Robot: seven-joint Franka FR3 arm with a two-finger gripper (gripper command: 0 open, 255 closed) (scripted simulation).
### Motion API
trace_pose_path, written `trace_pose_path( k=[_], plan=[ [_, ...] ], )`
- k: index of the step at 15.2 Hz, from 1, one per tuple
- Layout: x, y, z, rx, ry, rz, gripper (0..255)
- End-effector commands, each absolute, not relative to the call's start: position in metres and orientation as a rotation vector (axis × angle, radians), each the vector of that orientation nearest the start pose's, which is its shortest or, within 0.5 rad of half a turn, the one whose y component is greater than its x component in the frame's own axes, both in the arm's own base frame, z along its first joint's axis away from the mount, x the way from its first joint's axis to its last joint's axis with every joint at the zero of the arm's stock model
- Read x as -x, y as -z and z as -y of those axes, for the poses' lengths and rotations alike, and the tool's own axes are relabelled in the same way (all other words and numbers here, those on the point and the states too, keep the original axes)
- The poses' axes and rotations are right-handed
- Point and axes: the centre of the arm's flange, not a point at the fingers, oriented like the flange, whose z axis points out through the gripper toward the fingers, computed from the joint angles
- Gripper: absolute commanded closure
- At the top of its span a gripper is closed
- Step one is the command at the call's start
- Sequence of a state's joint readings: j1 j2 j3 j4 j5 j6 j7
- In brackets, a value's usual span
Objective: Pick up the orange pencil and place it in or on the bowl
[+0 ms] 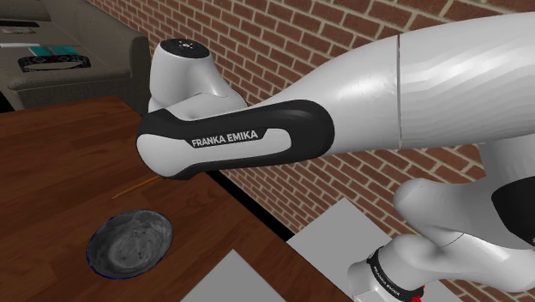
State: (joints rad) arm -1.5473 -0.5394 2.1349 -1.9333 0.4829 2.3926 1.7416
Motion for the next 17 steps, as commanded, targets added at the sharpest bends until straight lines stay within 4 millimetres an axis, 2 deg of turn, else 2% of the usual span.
trace_pose_path(
  k=[1, 17],
  plan=[
    [-0.494, -0.339, -0.392, 2.296, 0.240, -1.877, 255],
    [-0.494, -0.423, -0.392, 2.296, 0.240, -1.877, 255]
  ],
)
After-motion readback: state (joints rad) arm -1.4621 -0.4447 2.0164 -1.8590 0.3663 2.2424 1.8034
